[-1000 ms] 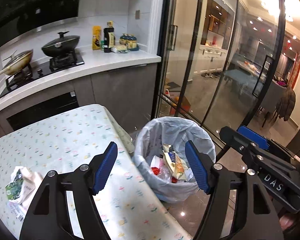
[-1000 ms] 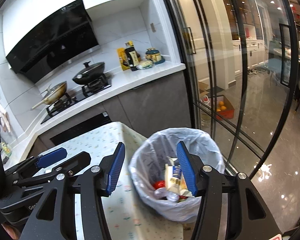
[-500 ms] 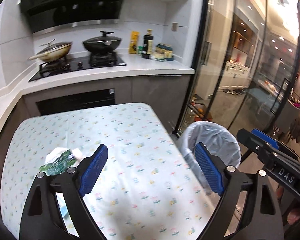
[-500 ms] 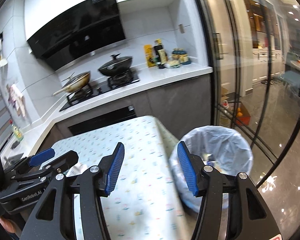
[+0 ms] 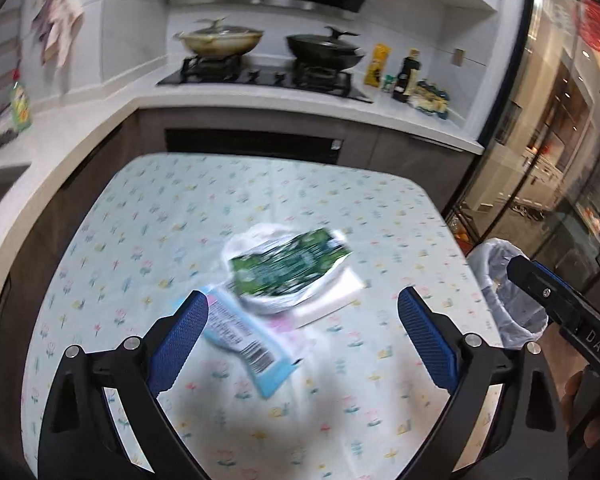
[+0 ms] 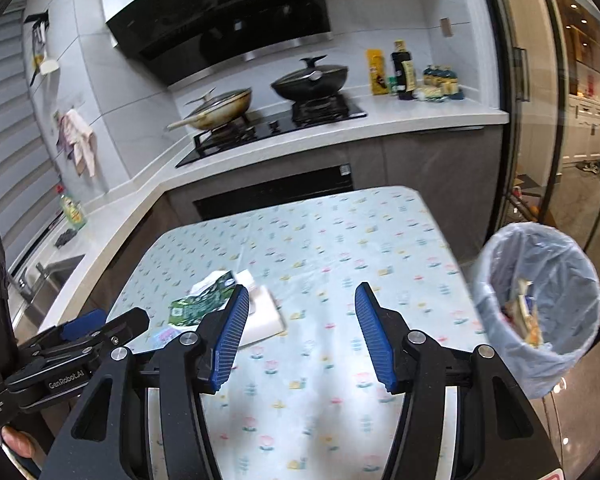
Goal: Collect trash
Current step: 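Move both tools back over the table toward the carton and wipes pack, then grasp the green milk carton with the right tool while the left tool grasps the blue wipes pack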
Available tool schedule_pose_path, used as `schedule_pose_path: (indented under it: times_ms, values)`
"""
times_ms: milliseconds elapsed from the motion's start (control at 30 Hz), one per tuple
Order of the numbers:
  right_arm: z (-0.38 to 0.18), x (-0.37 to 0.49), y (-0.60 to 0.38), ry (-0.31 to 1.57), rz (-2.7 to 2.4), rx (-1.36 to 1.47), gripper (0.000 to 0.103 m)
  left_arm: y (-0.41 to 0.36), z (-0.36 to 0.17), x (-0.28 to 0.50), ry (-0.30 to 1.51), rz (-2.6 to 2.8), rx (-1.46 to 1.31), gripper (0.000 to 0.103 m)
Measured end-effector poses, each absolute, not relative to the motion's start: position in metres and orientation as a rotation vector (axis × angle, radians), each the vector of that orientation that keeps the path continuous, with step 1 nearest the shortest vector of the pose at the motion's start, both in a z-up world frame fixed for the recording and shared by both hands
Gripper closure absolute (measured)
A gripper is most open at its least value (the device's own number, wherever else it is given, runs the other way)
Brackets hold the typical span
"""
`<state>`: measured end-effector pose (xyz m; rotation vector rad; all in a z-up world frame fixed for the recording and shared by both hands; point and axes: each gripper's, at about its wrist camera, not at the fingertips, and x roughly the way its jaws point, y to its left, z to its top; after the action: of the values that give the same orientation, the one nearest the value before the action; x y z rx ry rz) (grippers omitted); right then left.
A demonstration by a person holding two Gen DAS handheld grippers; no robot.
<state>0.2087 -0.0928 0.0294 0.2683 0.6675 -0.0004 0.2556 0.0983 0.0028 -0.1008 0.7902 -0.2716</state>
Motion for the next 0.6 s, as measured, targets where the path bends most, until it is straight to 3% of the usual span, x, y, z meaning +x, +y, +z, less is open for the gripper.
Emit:
schedule_pose_path:
  times_ms: [600]
  values:
    - [-0.051, 0.32, -0.02, 0.846, 0.079, 0.293, 0.049, 0.157, -0.089, 0.287, 1.007, -0.235, -0.287, 0.011]
